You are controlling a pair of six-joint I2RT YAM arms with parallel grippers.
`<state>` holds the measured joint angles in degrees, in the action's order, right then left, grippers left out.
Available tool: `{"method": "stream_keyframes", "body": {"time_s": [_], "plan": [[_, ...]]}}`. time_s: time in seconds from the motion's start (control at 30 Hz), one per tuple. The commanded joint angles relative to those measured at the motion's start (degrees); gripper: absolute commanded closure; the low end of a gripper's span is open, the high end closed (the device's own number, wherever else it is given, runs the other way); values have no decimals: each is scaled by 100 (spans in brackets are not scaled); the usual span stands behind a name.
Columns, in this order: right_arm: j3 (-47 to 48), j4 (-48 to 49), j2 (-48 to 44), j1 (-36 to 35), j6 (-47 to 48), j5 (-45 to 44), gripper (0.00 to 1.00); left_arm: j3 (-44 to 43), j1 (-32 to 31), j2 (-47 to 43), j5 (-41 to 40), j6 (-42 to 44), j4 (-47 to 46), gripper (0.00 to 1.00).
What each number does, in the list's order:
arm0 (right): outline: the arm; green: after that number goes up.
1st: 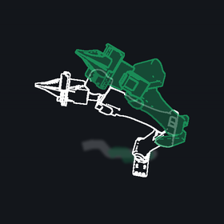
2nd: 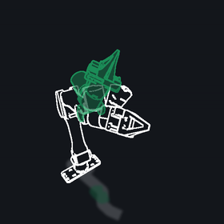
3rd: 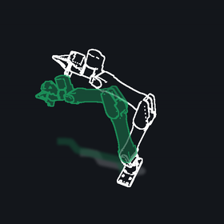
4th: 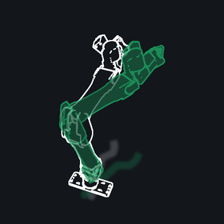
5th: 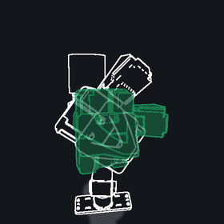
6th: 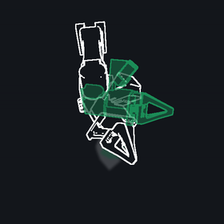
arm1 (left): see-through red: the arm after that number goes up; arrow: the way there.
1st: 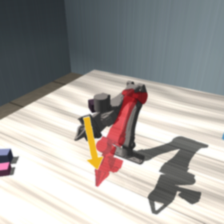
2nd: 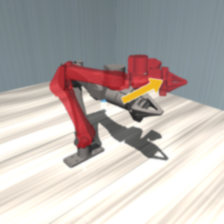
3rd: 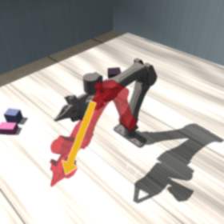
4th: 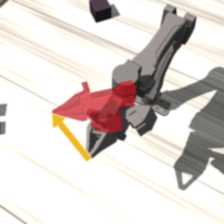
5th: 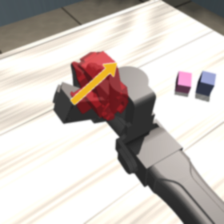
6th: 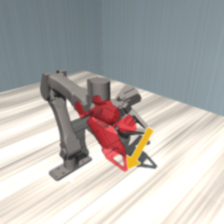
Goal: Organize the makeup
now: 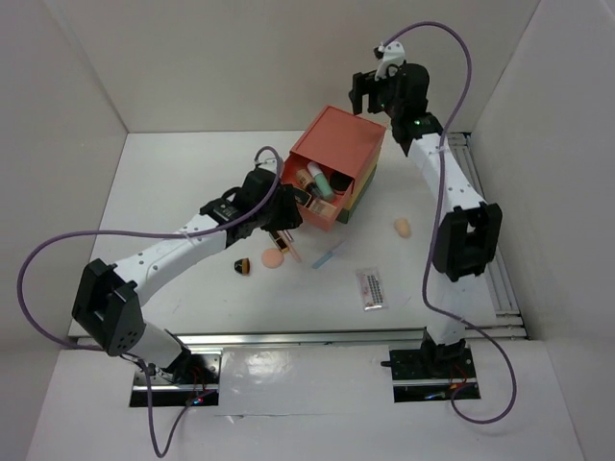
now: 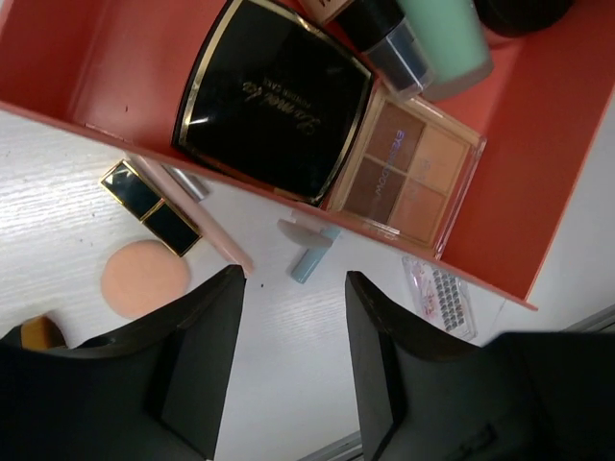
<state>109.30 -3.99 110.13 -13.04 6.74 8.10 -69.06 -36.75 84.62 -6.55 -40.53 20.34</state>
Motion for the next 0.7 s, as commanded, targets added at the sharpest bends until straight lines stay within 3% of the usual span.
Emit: {"method": "stream_keyframes", "body": {"time_s": [0.0, 0.07, 0.1, 0.13, 0.3, 0.37, 0.47, 0.67], "plan": [[1117, -971, 1129, 433, -94, 1182, 15, -284, -16, 124, 31, 2, -293, 42], [1898, -1227, 1571, 652, -146, 1413, 21, -406, -16, 204, -22, 2, -294, 42], [2050, -1279, 1921, 706, -147, 1692, 32, -407, -16, 282, -22, 2, -294, 42], [2139, -1280, 2055, 758, -199, 1799, 36, -459, -16, 353, -92, 2, -294, 42], [2421, -1095, 2540, 891, -437, 2807, 38, -740, -16, 634, -153, 54, -346, 43], [2116, -1095, 2488, 943, -437, 3100, 38, -933, -16, 836, -154, 115, -346, 43], [1728, -946, 2329, 943, -437, 3251, 46, -1311, -16, 1065, -154, 186, -451, 44], [1533, -1147, 2224, 943, -385, 3594, 51, -2311, -16, 1741, -207, 459, -715, 44]]}}
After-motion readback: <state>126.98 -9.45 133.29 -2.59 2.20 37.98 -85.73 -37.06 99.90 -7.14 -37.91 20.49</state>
